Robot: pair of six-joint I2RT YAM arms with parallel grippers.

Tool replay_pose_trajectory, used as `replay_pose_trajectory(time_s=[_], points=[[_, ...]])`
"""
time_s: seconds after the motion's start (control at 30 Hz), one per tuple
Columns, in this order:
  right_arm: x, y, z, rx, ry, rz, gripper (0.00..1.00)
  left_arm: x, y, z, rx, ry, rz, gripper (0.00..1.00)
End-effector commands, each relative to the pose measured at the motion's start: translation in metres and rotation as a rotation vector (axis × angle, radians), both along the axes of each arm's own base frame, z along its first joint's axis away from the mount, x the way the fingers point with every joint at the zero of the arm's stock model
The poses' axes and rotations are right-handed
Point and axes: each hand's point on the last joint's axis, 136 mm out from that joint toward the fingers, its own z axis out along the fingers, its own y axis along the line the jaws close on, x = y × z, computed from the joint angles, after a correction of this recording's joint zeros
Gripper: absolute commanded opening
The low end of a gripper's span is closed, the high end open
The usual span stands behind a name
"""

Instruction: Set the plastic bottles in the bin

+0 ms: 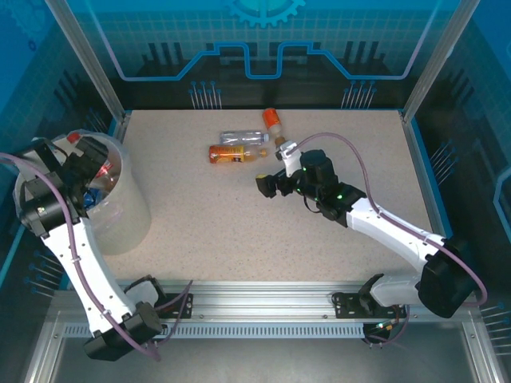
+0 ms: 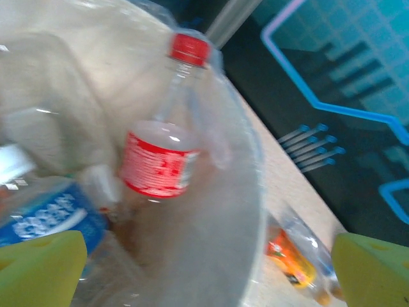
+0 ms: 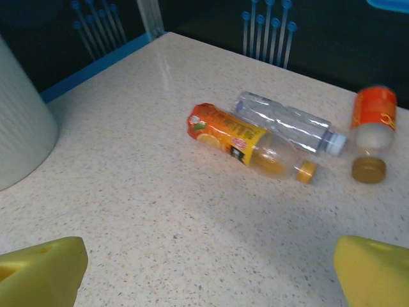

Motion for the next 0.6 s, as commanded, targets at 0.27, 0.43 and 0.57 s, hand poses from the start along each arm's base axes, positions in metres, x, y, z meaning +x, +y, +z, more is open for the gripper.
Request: replay_pose_trajectory(time_s=[0.27, 0.43, 0.57], points=[[0.079, -0.093, -0.053, -0.029, 0.348, -0.406, 1.0, 0.046, -0.132, 0.066, -0.119, -0.439, -0.604, 0.99], [0.117, -0.101, -0.082, -0.168, 0.428, -0.392, 1.0, 0.055, -0.162, 0.061, -0.163, -0.488, -0.727, 0.99], [0.154, -0.094, -0.103, -0.282, 0.45, -0.35, 0.97, 0.061, -0.177, 0.049, -0.199, -0.478, -0.775, 0.99]])
